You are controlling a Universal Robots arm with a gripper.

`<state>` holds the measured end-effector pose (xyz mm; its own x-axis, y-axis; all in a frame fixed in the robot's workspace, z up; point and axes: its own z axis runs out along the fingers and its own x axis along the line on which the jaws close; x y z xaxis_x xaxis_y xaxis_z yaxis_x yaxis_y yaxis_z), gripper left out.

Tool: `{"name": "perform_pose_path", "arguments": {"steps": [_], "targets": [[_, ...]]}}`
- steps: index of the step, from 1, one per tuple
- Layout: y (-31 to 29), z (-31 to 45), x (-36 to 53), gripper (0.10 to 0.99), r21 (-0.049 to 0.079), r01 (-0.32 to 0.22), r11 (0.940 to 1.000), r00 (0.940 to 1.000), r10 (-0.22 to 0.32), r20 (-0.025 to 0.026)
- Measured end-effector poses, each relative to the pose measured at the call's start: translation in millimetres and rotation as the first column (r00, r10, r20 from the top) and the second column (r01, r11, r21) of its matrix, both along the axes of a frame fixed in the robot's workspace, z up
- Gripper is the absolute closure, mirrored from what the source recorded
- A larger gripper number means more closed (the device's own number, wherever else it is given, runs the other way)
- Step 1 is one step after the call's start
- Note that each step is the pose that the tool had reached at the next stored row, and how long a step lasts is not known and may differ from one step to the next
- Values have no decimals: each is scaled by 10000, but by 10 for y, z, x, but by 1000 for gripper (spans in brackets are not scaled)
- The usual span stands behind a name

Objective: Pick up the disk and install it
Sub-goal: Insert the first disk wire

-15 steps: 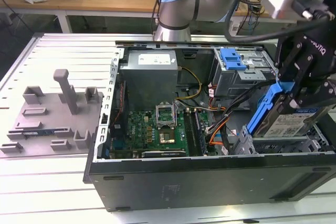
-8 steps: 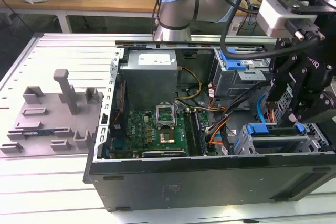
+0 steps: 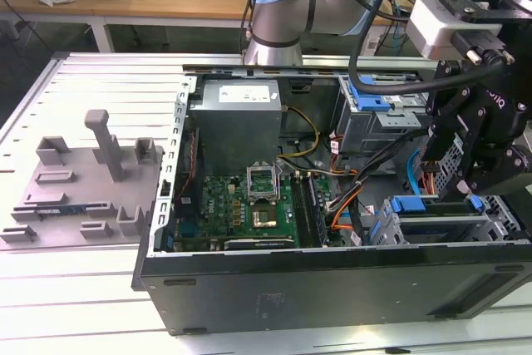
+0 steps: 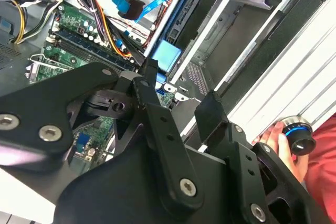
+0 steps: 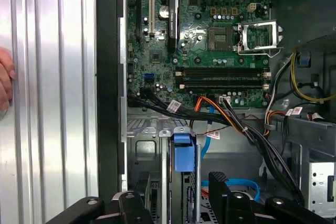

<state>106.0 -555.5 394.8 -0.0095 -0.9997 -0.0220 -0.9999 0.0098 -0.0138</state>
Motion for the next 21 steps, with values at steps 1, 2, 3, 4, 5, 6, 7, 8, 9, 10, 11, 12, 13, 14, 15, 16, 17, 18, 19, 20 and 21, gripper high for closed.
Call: {"name": "perform_pose_path", "arguments": {"steps": [1, 2, 3, 4, 5, 6, 7, 8, 9, 10, 11, 12, 13, 14, 15, 16, 17, 18, 19, 20, 21], "targets": [[0, 0, 0, 522, 0, 1, 10000, 10000, -1, 0], [0, 0, 0, 522, 0, 0, 10000, 10000, 0, 0], [0, 0, 0, 522, 0, 0, 10000, 10000, 0, 0], [0, 0, 0, 522, 0, 0, 10000, 10000, 0, 0], [0, 0, 0, 522, 0, 0, 10000, 10000, 0, 0], [0, 0, 0, 522, 0, 0, 10000, 10000, 0, 1], [0, 0, 0, 522, 0, 0, 10000, 10000, 0, 0], [0, 0, 0, 522, 0, 0, 10000, 10000, 0, 0], [0, 0, 0, 522, 0, 0, 10000, 10000, 0, 0], [2, -1, -1, 522, -5, -1, 10000, 10000, 1, 0], [80, -1, -4, 522, -160, -1, 9999, 10000, 1, 4], [241, 0, -4, 522, -315, 0, 9995, 10000, 0, 6], [311, -1, -4, 522, -385, 0, 9993, 10000, 0, 6], [352, 1, -4, 522, -435, 0, 9991, 10000, 0, 5], [418, -1, -4, 522, -513, 0, 9987, 10000, 0, 6], [471, 1, -3, 522, -582, 0, 9983, 10000, 1, 6], [523, 0, -3, 522, -654, 0, 9979, 10000, 1, 6], [567, 0, -3, 522, -735, 0, 9973, 10000, 0, 6], [627, 0, -3, 522, -865, 0, 9963, 10000, 1, 6], [674, 0, -3, 522, -993, 0, 9951, 10000, 0, 6], [756, -1, -3, 522, -1323, 0, 9912, 10000, 0, 6]]}}
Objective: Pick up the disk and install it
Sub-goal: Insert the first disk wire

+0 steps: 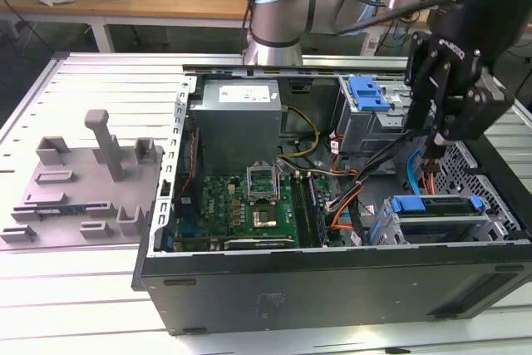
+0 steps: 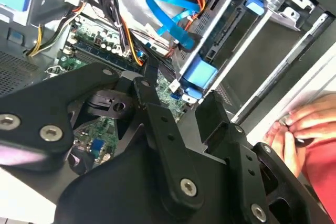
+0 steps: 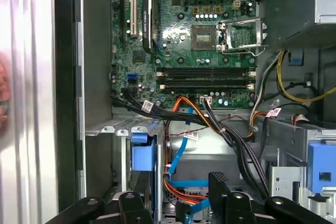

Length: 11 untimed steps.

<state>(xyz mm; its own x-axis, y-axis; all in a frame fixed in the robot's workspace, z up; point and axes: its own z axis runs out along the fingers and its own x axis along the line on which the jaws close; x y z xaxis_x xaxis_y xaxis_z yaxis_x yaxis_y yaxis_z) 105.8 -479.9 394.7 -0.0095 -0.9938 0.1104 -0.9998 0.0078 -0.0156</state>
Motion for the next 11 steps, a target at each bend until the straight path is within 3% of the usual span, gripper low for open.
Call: {"name": "perform_pose_path", "arguments": {"steps": [2, 4, 5, 7, 9, 10, 11], "targets": [[70, -2, 0, 522, -370, 0, 9993, 10000, 0, 0], [164, -2, 1, 522, -1067, -1, 9943, 10000, 1, -1], [198, -2, 1, 522, -1494, -2, 9888, 10000, 1, -8], [223, -2, 0, 522, -2222, -9, 9750, 10000, -1, -46], [239, -3, 0, 522, -2570, -13, 9664, 10000, -4, -66], [274, -4, -1, 522, -2867, -12, 9580, 10000, -8, -71], [309, -18, -1, 522, -2929, -13, 9561, 10000, -7, -67]]}}
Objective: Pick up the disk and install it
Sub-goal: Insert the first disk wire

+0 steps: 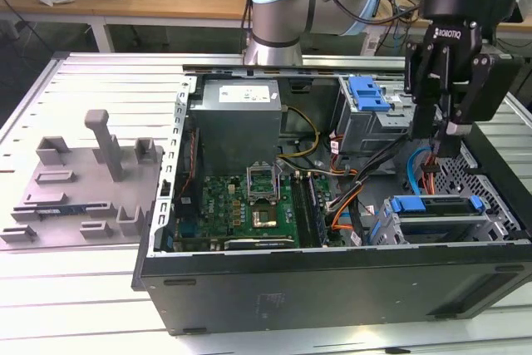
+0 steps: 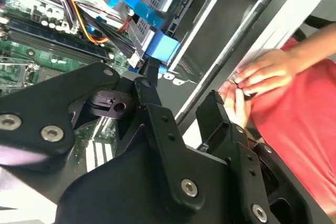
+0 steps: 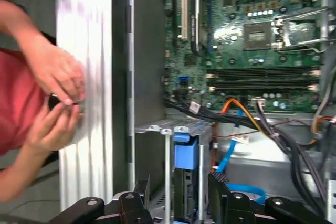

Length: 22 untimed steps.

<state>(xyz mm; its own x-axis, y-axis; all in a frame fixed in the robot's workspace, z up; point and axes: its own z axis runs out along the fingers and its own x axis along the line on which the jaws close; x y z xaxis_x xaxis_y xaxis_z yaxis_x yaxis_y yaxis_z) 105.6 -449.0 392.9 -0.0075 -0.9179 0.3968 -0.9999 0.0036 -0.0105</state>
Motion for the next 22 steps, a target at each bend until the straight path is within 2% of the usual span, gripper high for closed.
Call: {"name": "perform_pose_path", "arguments": {"steps": [2, 4, 5, 10, 12, 14, 15, 19, 22], "targets": [[21, -10, -5, 522, -3, 36, 10000, 10000, -36, 49], [32, -21, -6, 522, -1, 150, 9999, 9998, -150, 120], [33, -26, -6, 522, 0, 246, 9997, 9996, -246, 137], [38, -63, -7, 522, -4, 928, 9957, 9956, -928, 145], [93, -81, -7, 522, -138, 935, 9955, 9955, -933, 157], [236, -98, -7, 522, -459, 934, 9946, 9955, -926, 187], [281, -105, -7, 522, -552, 933, 9941, 9955, -924, 196], [393, -136, 21, 522, -805, 934, 9924, 9955, -919, 220], [455, -162, 68, 522, -931, 939, 9912, 9955, -922, 231]]}}
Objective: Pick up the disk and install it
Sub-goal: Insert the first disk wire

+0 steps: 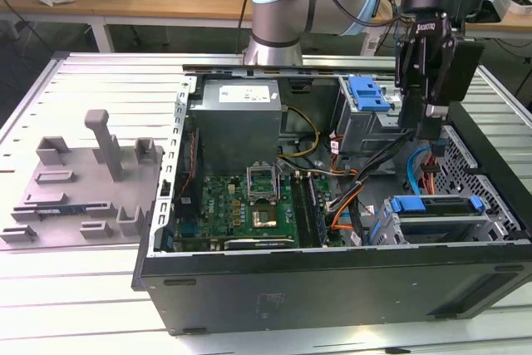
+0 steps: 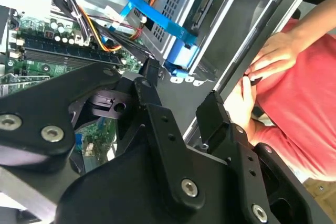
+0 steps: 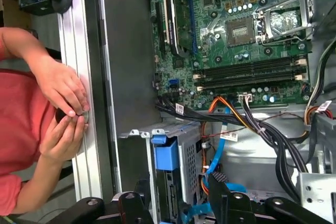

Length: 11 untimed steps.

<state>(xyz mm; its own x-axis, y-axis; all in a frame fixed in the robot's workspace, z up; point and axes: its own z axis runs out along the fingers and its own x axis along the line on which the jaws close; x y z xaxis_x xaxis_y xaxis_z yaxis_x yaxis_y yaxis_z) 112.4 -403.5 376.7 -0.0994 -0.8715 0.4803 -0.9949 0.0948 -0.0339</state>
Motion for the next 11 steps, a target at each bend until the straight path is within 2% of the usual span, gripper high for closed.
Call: {"name": "perform_pose_path", "arguments": {"steps": [4, 7, 9, 11], "targets": [[65, -27, 97, 522, -71, 14, 10000, 10000, -14, 0], [109, -46, 205, 522, -103, 17, 9999, 10000, -17, 0], [165, -66, 331, 522, -139, 23, 9999, 10000, -23, 0], [201, -79, 406, 522, -169, 29, 9999, 10000, -29, 1]]}}
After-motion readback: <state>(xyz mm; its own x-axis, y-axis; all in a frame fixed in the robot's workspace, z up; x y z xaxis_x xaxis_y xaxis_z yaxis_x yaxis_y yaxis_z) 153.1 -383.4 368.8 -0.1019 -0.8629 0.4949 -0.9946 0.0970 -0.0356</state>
